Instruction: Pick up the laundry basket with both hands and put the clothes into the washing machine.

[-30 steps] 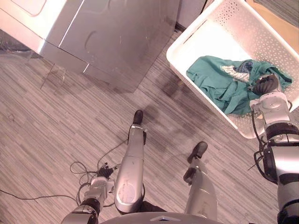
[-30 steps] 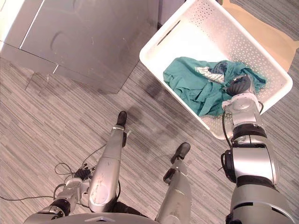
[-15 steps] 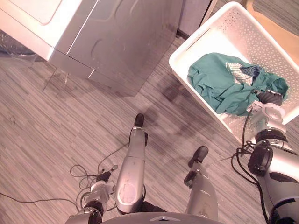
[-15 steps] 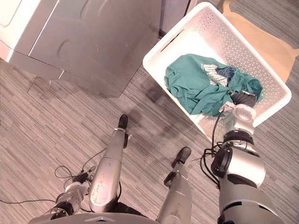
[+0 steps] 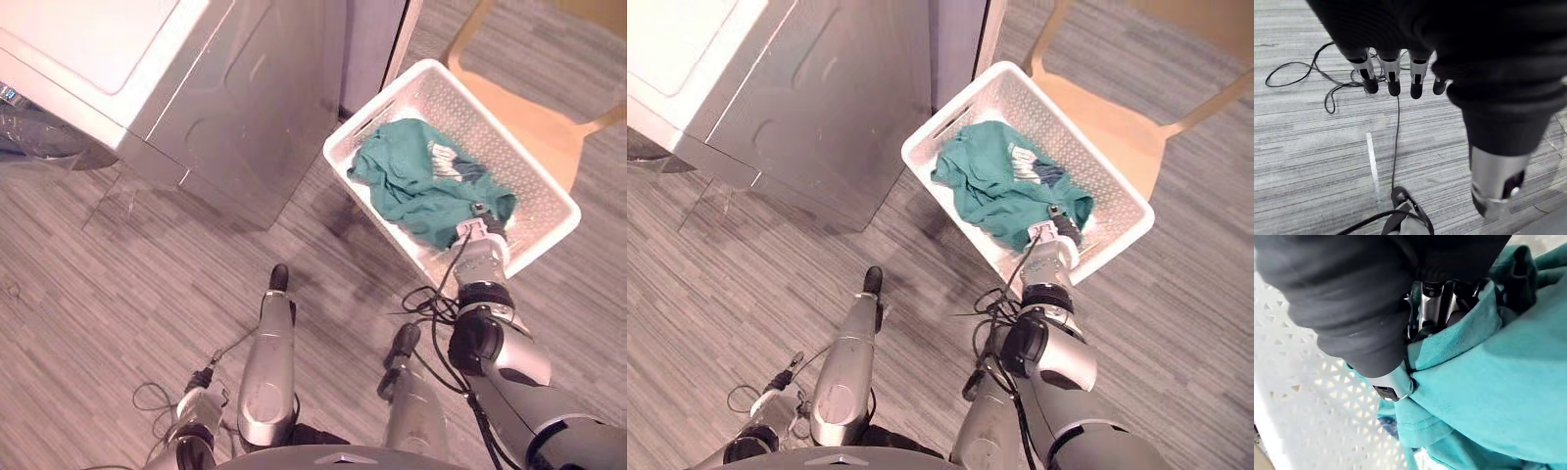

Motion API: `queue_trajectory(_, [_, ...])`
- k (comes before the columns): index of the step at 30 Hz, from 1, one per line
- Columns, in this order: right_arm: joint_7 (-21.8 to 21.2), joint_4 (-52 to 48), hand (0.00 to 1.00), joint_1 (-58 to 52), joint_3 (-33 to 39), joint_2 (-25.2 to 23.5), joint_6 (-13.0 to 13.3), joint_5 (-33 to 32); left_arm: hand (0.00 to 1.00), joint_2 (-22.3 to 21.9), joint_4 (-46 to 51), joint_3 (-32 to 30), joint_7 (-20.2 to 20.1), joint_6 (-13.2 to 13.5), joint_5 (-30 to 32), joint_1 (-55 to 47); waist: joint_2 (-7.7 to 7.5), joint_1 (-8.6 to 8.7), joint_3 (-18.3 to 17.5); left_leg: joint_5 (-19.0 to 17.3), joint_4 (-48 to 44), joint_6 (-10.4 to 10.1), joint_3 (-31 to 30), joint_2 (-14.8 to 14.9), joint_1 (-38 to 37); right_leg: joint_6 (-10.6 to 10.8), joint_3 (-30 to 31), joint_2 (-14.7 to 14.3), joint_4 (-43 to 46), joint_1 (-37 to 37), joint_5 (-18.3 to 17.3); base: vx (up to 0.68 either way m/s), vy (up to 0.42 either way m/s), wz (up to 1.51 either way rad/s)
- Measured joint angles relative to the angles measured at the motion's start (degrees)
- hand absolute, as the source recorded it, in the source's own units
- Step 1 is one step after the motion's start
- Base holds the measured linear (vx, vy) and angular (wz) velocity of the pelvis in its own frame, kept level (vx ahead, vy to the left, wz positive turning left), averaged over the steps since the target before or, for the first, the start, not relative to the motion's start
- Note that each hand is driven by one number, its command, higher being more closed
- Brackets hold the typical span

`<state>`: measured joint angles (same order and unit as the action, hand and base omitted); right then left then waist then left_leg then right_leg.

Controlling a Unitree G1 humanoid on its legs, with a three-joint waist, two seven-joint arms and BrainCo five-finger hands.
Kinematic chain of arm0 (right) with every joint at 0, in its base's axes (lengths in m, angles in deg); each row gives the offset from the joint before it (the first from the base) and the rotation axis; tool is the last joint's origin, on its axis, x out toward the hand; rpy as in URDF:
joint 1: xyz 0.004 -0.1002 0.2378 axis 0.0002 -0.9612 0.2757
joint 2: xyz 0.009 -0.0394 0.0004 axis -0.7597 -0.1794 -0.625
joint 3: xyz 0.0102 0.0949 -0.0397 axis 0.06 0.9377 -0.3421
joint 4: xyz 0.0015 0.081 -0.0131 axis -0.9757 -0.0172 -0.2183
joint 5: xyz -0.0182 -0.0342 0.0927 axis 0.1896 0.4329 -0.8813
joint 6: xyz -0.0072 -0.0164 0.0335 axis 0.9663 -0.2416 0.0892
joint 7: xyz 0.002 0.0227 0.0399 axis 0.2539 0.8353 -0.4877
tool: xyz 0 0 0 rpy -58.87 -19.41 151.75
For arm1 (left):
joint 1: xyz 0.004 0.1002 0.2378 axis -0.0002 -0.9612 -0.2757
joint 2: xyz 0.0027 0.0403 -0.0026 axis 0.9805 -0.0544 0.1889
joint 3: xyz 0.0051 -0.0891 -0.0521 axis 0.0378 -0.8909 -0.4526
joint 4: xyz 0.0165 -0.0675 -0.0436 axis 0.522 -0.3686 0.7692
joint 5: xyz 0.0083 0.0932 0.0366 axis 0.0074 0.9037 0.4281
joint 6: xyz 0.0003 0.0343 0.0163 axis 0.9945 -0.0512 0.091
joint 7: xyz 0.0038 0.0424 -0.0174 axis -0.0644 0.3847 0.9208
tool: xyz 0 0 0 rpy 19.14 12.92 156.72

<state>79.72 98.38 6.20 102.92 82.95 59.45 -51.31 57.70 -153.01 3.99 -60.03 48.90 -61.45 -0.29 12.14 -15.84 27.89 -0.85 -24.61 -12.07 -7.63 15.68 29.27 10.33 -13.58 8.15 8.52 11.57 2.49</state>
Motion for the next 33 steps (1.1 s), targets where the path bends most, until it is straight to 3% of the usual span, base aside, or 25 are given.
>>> queue_trajectory(4, [0.23,-0.37,1.00,1.70,-0.53,-1.14,0.21,-1.94,0.00,0.38,0.07,1.53,0.06,-0.72,-1.06,-0.17,-1.73,0.88,1.17,5.28,10.12,-0.50,1.64,-0.39,-6.80,-0.25,-0.03,0.80,-0.70,-2.17,-0.10,-0.02,-0.110,0.10])
queue_trajectory(6, [0.39,-2.59,1.00,2.21,-0.87,-2.34,0.26,-2.90,0.00,0.38,0.25,3.50,0.03,-0.99,-1.34,-1.29,-2.98,1.71,1.42,9.95,19.11,-0.56,2.81,-0.71,-12.72,-0.18,-0.69,1.38,-1.32,-4.12,-0.12,0.04,-0.088,0.15])
queue_trajectory(9, [1.58,-5.58,1.00,3.91,-3.11,-3.02,0.29,-3.91,0.00,0.54,1.37,4.06,0.02,-1.13,-2.16,-3.71,-3.43,3.25,1.38,14.48,28.53,-0.69,3.45,-0.70,-18.68,0.03,-1.52,1.64,-1.55,-6.24,-0.51,0.05,-0.049,0.17])
queue_trajectory(12, [2.03,-10.04,1.00,4.35,-4.12,-3.99,0.50,-3.96,0.00,0.85,2.21,3.06,0.00,-1.39,-2.27,-4.61,-4.26,3.61,1.27,14.74,29.47,-0.57,3.76,-1.06,-19.95,0.33,-1.66,2.10,-1.71,-7.49,-0.73,0.03,-0.001,0.07])
queue_trajectory(14, [2.14,-11.21,1.00,4.57,-4.17,-5.98,0.59,-3.96,0.00,1.22,2.33,-0.36,0.01,-1.67,-2.40,-5.84,-5.90,3.90,0.11,14.60,29.49,-0.34,3.80,-1.50,-21.50,0.55,-2.18,2.43,-2.52,-9.67,-0.90,0.07,0.005,0.11])
queue_trajectory(18, [2.17,-11.29,1.00,4.23,-4.23,-9.67,0.67,-3.78,0.00,2.66,0.21,-5.97,0.01,-2.42,-4.65,-8.04,-8.62,4.22,-5.24,14.38,29.58,-0.09,4.71,-1.74,-22.65,0.54,-3.15,2.39,-4.83,-12.45,-0.86,0.07,0.001,0.09])
queue_trajectory(19, [2.17,-11.61,1.00,3.84,-4.44,-10.73,0.69,-3.67,0.00,3.02,-0.60,-7.58,0.02,-2.80,-5.06,-8.94,-9.11,3.79,-8.20,13.86,29.60,0.20,5.08,-1.73,-22.96,0.53,-3.20,2.21,-6.16,-13.32,-0.44,0.05,-0.004,-0.02])
queue_trajectory(23, [2.11,-13.76,1.00,2.90,-5.10,-12.81,0.85,-3.23,0.00,3.45,-1.69,-10.76,-0.02,-3.26,-6.80,-11.33,-9.43,3.11,-14.21,12.31,29.62,-0.15,6.48,-1.74,-24.39,0.62,-3.09,2.07,-9.66,-15.83,0.56,0.02,-0.007,-0.07])
queue_trajectory(28, [2.30,-13.90,1.00,2.89,-4.11,-12.36,1.23,-3.14,0.00,5.39,-1.95,-14.71,1.19,-3.17,-11.57,-11.71,-9.99,3.40,-17.40,13.06,29.61,0.78,10.03,-1.10,-24.67,0.65,-4.39,2.17,-11.28,-17.67,0.94,0.01,-0.009,0.11])
queue_trajectory(31, [2.84,-15.77,1.00,2.89,-3.87,-12.41,1.26,-3.10,0.00,5.51,4.71,-23.62,3.47,-2.86,-15.80,-10.15,-10.78,1.62,-19.37,13.04,29.61,0.75,10.60,-1.15,-24.84,0.78,-4.30,2.29,-11.49,-17.71,1.13,0.02,-0.008,-0.02])
queue_trajectory(33, [2.84,-17.55,1.00,2.88,-3.88,-12.58,1.30,-3.09,0.00,4.94,14.61,-30.01,5.29,-2.10,-16.09,-8.98,-10.81,0.41,-20.79,13.27,29.61,0.38,10.75,-1.23,-25.18,0.78,-4.33,2.35,-11.54,-17.89,1.12,0.01,-0.007,-0.02])
